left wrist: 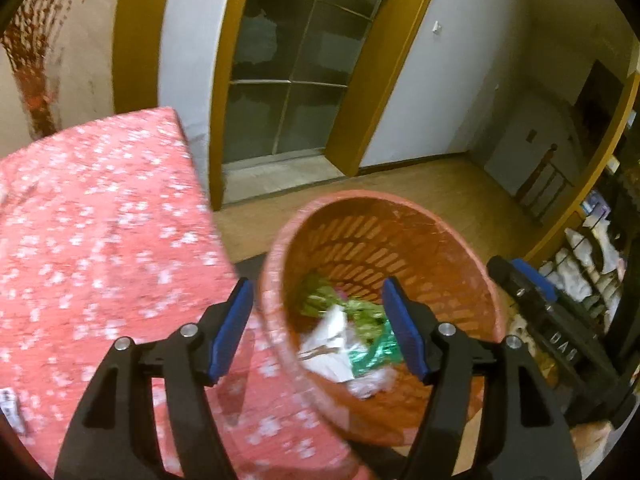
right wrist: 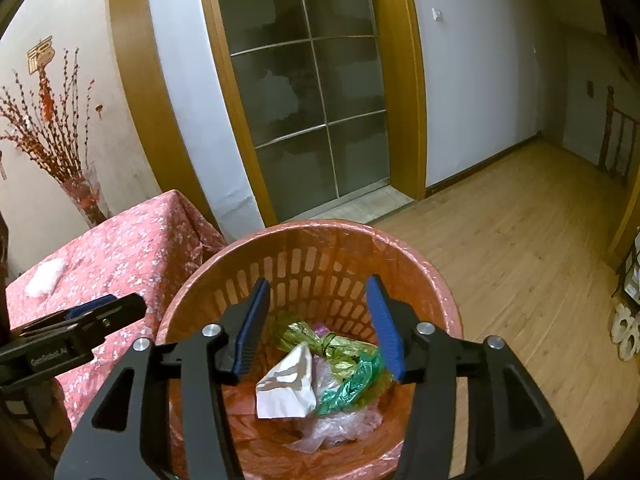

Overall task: Collect trash
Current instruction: 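Open both tools to drop the bags into the basket and withdraw, then grasp the paw-print bag with the left tool while the right tool grasps the bubble wrap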

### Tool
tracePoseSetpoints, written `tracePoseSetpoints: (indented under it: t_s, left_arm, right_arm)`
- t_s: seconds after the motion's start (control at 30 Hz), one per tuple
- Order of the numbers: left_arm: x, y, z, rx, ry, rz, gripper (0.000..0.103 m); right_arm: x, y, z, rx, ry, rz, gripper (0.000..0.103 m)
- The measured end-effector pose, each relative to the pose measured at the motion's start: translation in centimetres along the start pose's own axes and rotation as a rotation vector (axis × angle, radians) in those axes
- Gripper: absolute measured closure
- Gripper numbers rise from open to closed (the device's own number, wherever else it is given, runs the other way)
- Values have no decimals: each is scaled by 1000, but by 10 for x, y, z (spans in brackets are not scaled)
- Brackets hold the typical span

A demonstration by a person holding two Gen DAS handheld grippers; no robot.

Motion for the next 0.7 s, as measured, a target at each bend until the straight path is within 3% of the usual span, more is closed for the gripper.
tracePoseSetpoints:
  t_s: [0.23, 0.43, 0.57, 0.7]
  left_arm:
    - [26, -40, -59, -130, -30, 25, 35]
    - [66, -104, -143, -280, -125, 70, 35]
    - [96, -136, -193, -363, -198, 67, 35]
    - [122, -150, -231, -400, -264, 37, 35]
  right_arm:
    - [4, -4, -33, -52, -52, -9, 46]
    - [14, -4, -78, -110, -126, -30, 46]
    - [22, -3, -108, -148, -174, -46, 46]
    - [29, -4, -141, -186, -222, -61, 46]
Point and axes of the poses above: each gripper's, at about its wrist camera, not at the fingertips, and y roughly the way its jaws point, z to its right, x to its underside, the point moved 10 cm from there along y, roughly the way its jaws point, and after that the axes turned 12 degrees about -z, right-handed, at the moved point
